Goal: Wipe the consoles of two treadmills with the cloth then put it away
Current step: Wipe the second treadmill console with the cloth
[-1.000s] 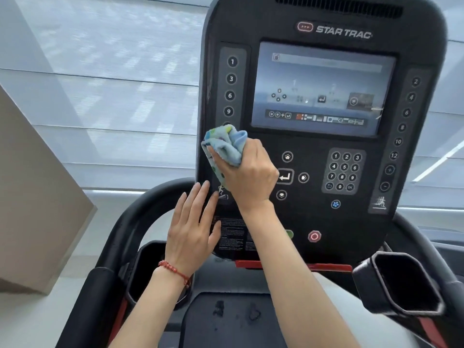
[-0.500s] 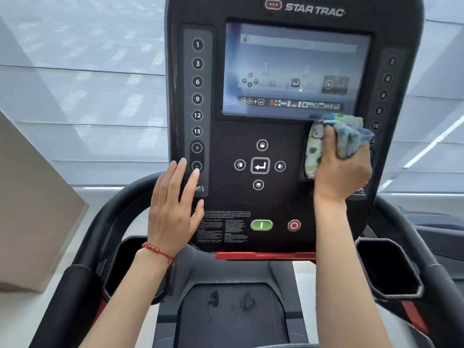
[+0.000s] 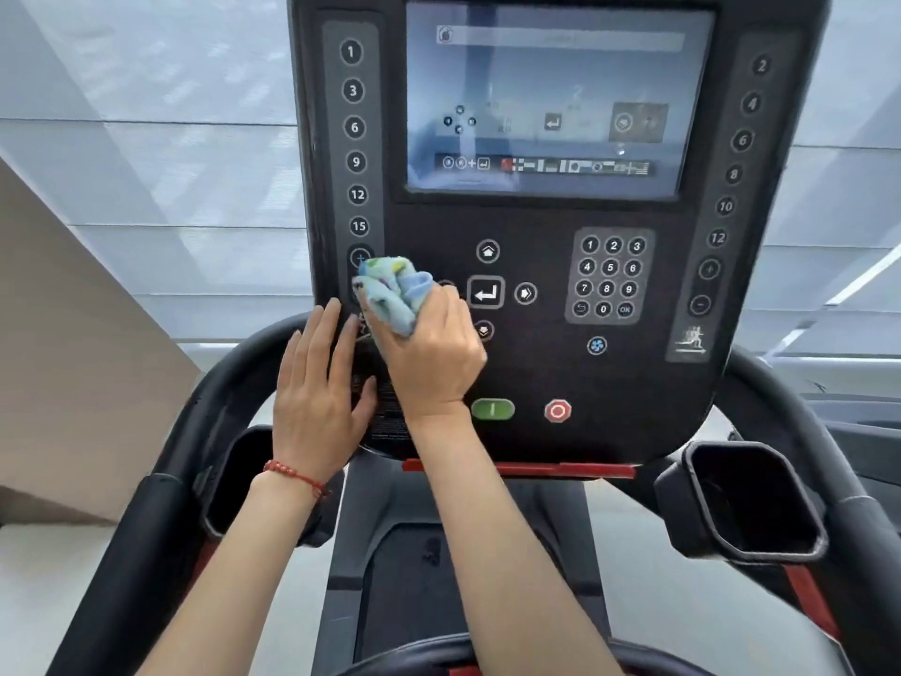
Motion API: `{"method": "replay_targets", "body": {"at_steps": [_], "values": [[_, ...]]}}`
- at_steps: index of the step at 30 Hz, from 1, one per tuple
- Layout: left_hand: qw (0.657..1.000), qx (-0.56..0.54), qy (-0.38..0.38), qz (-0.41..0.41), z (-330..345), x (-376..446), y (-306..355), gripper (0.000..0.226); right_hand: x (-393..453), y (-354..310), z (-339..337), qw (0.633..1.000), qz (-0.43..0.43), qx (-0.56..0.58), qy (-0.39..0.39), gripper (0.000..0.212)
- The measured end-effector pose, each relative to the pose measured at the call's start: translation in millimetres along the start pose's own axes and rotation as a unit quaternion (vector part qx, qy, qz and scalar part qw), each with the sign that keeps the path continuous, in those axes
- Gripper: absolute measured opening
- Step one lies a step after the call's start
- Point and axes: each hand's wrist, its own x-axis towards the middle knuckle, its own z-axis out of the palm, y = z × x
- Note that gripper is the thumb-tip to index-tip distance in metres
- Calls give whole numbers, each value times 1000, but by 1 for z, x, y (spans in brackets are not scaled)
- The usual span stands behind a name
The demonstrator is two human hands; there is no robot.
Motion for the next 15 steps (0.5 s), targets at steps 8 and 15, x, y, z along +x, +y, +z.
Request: {"method": "replay_targets", "body": {"at_steps": [8,15], "values": [[1000,-5,-12,-21,0,-9,13,54,12,40,-18,999,-11,-43,29,49],[1000,3,-16,10,-4,-12,2,51,26,106,-53,974,166,-52,144,65]]}}
